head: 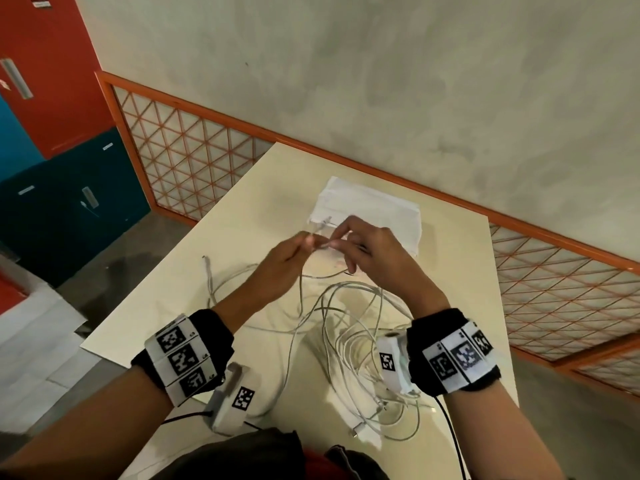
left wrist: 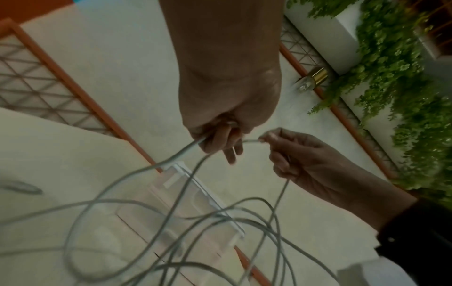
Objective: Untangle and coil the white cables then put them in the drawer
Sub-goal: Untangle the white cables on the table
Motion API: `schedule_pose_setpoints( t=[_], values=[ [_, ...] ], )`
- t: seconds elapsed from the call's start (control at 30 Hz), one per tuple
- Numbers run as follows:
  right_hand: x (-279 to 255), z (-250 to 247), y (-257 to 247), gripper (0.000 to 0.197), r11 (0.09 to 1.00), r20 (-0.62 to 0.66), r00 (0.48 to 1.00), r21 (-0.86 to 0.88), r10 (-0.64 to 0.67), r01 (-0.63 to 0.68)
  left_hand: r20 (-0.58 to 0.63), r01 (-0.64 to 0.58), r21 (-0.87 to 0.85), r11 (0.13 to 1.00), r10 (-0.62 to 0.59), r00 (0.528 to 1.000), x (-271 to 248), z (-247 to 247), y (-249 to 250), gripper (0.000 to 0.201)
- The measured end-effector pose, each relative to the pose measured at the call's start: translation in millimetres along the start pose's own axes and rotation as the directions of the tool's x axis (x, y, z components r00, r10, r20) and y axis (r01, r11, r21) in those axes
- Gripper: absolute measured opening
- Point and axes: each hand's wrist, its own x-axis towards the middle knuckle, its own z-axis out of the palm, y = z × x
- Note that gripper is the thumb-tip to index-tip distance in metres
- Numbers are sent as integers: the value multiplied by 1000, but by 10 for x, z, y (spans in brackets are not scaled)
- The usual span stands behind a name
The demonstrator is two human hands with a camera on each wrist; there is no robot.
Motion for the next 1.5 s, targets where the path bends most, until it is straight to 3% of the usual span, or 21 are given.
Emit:
schedule_pose_setpoints(
  t=[0.07,0.1,0.2,0.33,0.47,0.57,0.73,0.83,0.93,1.07,1.13,1.2,1.33,1.43,1.5],
  values=[
    [20,-34,-41,16,998,-81,997,54,-10,15,129,16,12,1000,-17,992,9,65,9,32],
    [15,-60,-25,18,997,-106,994,70,-2,9,139,-3,26,1000,-1,990,17,66,6,32],
    [-82,-28,240,18,988,-26,995,126,96,-92,11,-115,67,991,115,993,64,-23,84,30],
    [-342,273,894,15,975,120,969,32,214,-219,-180,-190,-2,982,187,966,136,-138,275,28],
    [-561,413,1284,22,968,73,965,-42,251,-249,-272,-211,-3,977,203,941,114,-197,260,27],
    [-636,401,1396,22,969,-59,973,-95,223,-227,-354,-206,9,979,196,915,70,-191,161,26],
    [-576,67,1135,21,975,-316,943,-156,101,-157,-480,-67,147,987,130,868,8,-328,-219,27],
    [-487,-288,815,22,966,-420,907,-246,-37,-75,-465,104,259,960,30,885,-61,-390,-442,30],
    [-387,-607,395,23,935,-451,879,-354,-151,-21,-386,136,322,937,-2,922,-127,-328,-580,29],
    [-296,-810,5,16,969,-491,852,-239,-183,70,-327,145,337,930,-29,945,-121,-225,-625,41],
    [-289,-854,-31,13,985,-529,835,-153,-149,79,-298,159,352,922,-51,953,-115,-214,-645,37],
    [-317,-854,-28,9,995,-489,866,-63,-104,83,-251,177,348,921,-90,964,-130,-220,-686,31],
    [-419,-585,38,10,1000,-209,978,29,13,-7,-255,134,255,958,-67,965,-172,-206,-637,34],
    [-517,-326,241,8,995,-80,992,29,98,-96,-254,55,211,976,0,967,-154,-165,-533,34],
    [-613,-221,401,19,983,-4,984,39,179,-178,-249,52,201,978,-1,968,-145,-176,-510,35]
  ],
)
